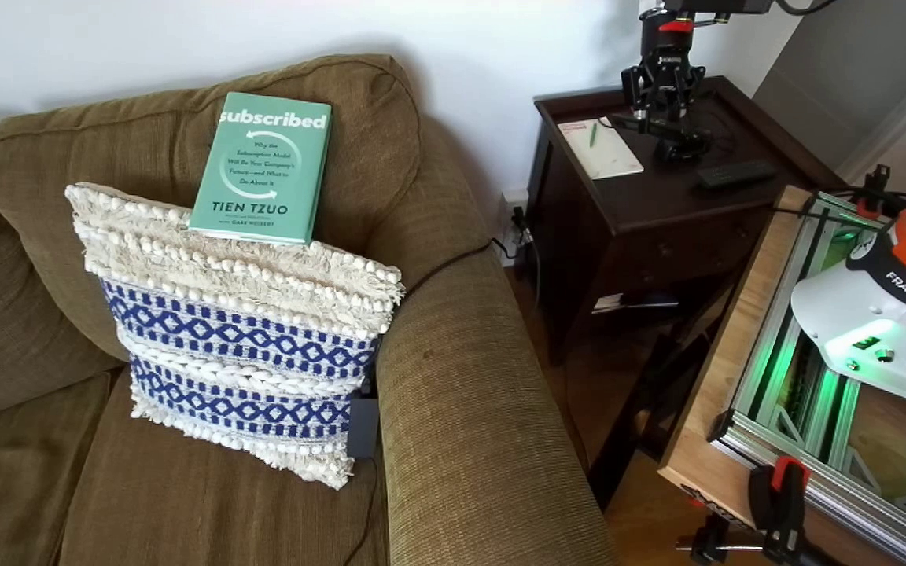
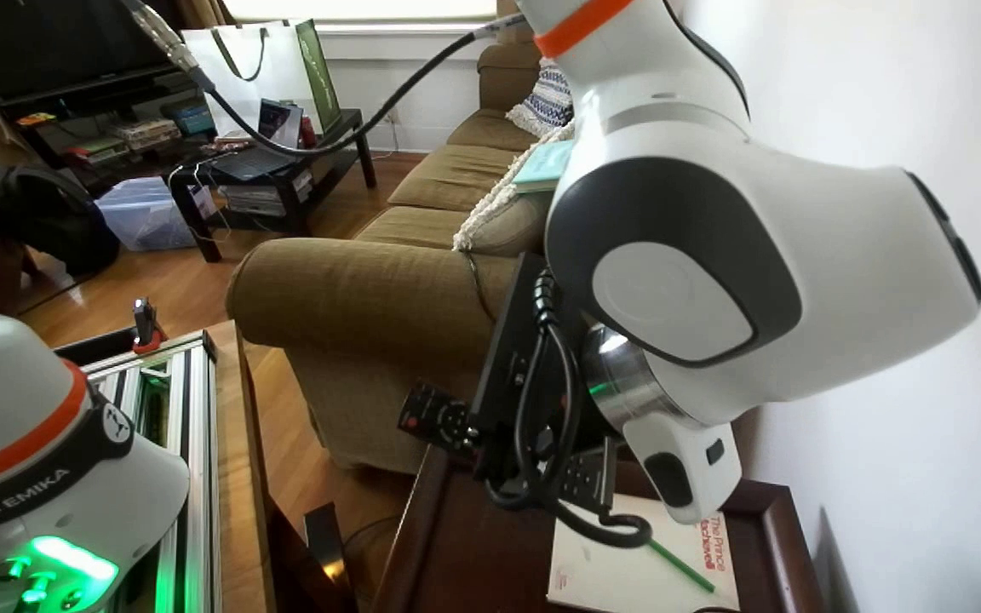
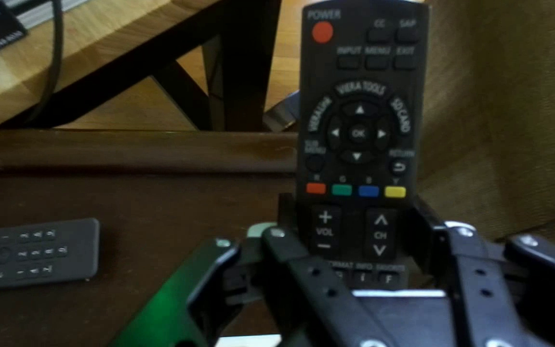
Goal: Remove one remote control from the shelf and put it on the seat of the sofa.
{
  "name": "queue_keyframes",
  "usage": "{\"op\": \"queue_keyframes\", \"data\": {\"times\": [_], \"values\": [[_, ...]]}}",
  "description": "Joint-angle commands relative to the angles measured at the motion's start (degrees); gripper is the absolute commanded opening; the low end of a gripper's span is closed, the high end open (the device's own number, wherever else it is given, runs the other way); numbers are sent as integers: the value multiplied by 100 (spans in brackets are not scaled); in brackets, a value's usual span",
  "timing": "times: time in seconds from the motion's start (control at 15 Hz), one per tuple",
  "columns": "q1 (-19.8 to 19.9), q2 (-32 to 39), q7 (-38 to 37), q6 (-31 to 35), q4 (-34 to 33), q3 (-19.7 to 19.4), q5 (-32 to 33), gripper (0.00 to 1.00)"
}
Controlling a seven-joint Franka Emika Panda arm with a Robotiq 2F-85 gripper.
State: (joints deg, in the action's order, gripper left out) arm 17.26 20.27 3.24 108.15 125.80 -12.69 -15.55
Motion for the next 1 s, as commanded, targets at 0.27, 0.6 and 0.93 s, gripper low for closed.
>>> {"op": "queue_keyframes", "data": {"times": [0.27, 0.6, 0.93], "values": [[-99, -1853, 1071, 1136, 1708, 206, -1223, 30], [-531, -2904, 1560, 1936, 2690, 365, -2480, 30], [-1320, -3416, 1400, 3521, 3343, 852, -3884, 30]]}}
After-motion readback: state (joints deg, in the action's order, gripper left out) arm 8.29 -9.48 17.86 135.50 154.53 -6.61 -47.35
